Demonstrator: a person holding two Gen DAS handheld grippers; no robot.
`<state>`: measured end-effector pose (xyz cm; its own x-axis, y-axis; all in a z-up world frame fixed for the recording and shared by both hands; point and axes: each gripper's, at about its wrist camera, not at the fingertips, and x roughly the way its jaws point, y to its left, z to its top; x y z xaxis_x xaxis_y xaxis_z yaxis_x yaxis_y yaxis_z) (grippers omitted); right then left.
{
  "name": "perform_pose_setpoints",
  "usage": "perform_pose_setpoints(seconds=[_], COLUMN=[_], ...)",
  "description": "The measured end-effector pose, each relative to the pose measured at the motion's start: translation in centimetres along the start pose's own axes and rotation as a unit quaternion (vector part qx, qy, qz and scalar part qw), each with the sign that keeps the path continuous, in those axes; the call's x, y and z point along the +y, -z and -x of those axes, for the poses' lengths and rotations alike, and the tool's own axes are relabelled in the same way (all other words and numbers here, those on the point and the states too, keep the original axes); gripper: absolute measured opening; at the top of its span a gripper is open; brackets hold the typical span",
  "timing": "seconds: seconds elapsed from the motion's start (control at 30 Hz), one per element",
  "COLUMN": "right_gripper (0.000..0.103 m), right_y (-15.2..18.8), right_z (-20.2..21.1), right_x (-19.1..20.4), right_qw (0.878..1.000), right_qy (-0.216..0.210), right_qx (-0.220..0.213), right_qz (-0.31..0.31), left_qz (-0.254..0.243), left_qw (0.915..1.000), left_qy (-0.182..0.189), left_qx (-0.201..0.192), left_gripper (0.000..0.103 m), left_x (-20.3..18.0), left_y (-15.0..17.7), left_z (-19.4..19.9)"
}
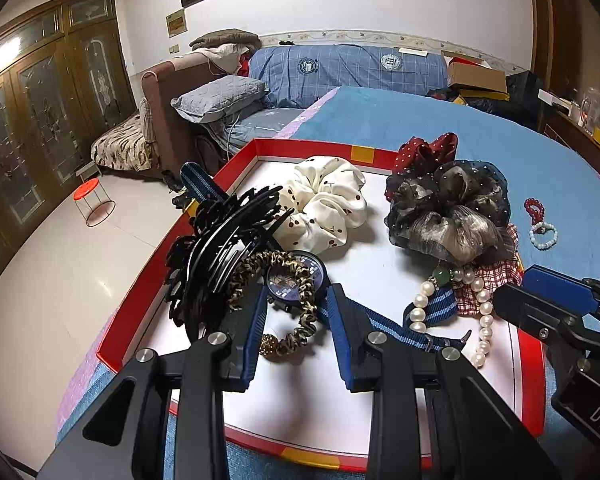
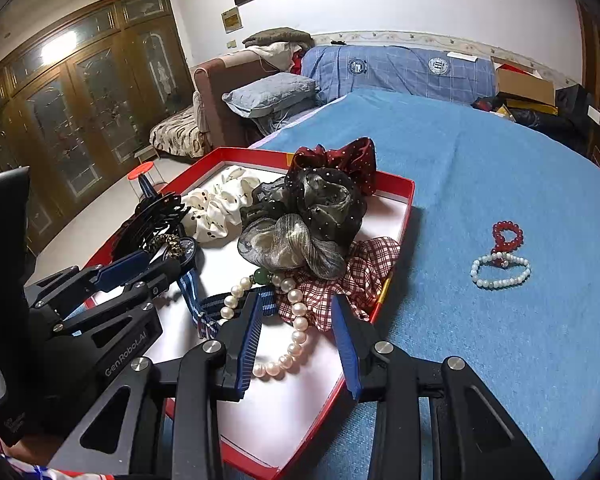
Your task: Organize jewelry
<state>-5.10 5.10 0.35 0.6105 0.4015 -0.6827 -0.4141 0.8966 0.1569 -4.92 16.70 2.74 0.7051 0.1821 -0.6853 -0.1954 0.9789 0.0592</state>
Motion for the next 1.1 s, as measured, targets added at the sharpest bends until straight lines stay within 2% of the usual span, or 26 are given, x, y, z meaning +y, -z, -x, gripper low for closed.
perform_pose_setpoints(seconds=[0.13, 0.17, 0.33, 0.4, 0.47, 0.53, 0.57, 0.63, 0.73, 0.8, 0.93, 1.0, 1.1], right_gripper=[0.04, 0.04, 0.048, 0.051, 0.053, 0.059, 0.069, 0.08, 0.087, 0.088, 0.088, 0.088, 0.088], right_y=[0.2, 0.3, 1.2, 1.9, 2.5, 3.3, 3.6, 4.3, 5.7, 6.4, 8.1, 8.8, 9.4], right_z=[0.3, 0.4, 1.7, 2.8, 4.0, 5.2, 5.8, 6.8, 8.4, 8.9, 9.5, 9.7, 9.9], right_x=[-0.2, -0.3, -0.7, -0.8, -0.8, -0.7, -0.7, -0.6, -0.5, -0.4, 0.1, 0.3, 0.6], right_qw=[1.0, 1.0, 1.0, 1.0, 0.999, 0.999, 0.998, 0.997, 0.995, 0.995, 0.993, 0.993, 0.992], right_qy=[0.0, -0.001, -0.003, -0.001, 0.006, 0.019, 0.026, 0.038, 0.058, 0.066, 0.093, 0.097, 0.107], right_qx=[-0.001, -0.001, -0.009, -0.019, -0.032, -0.046, -0.052, -0.064, -0.077, -0.076, -0.076, -0.073, -0.067], right_qz=[-0.003, -0.005, -0.012, -0.013, -0.012, -0.005, -0.004, -0.003, -0.004, -0.003, 0.01, 0.011, 0.009], left_qz=[0.001, 0.001, 0.006, 0.006, 0.009, 0.004, 0.003, 0.01, 0.01, 0.011, 0.026, 0.033, 0.01], left_qw=[1.0, 1.0, 0.9997, 0.9995, 0.9988, 0.9981, 0.9979, 0.9966, 0.9959, 0.9964, 0.999, 0.9984, 0.9968], left_qy=[-0.001, -0.001, 0.0, -0.004, -0.001, -0.01, -0.01, -0.019, -0.047, -0.057, -0.034, -0.043, -0.068], left_qx=[-0.001, -0.002, -0.022, -0.031, -0.047, -0.061, -0.063, -0.079, -0.077, -0.062, -0.016, -0.014, -0.04], left_gripper=[0.034, 0.038, 0.062, 0.08, 0.084, 0.097, 0.101, 0.101, 0.103, 0.103, 0.103, 0.103, 0.103], left_x=[0.4, 0.5, 1.3, 1.0, 1.0, 0.7, 0.6, 1.0, 0.9, 0.6, 1.7, 2.0, 1.2], left_y=[0.3, 0.4, 1.3, 1.7, 2.2, 2.8, 3.0, 4.1, 5.1, 5.3, 6.0, 6.5, 6.9], left_z=[0.3, 0.5, 2.6, 3.6, 5.1, 6.7, 7.1, 8.6, 10.0, 10.2, 10.4, 10.9, 11.7])
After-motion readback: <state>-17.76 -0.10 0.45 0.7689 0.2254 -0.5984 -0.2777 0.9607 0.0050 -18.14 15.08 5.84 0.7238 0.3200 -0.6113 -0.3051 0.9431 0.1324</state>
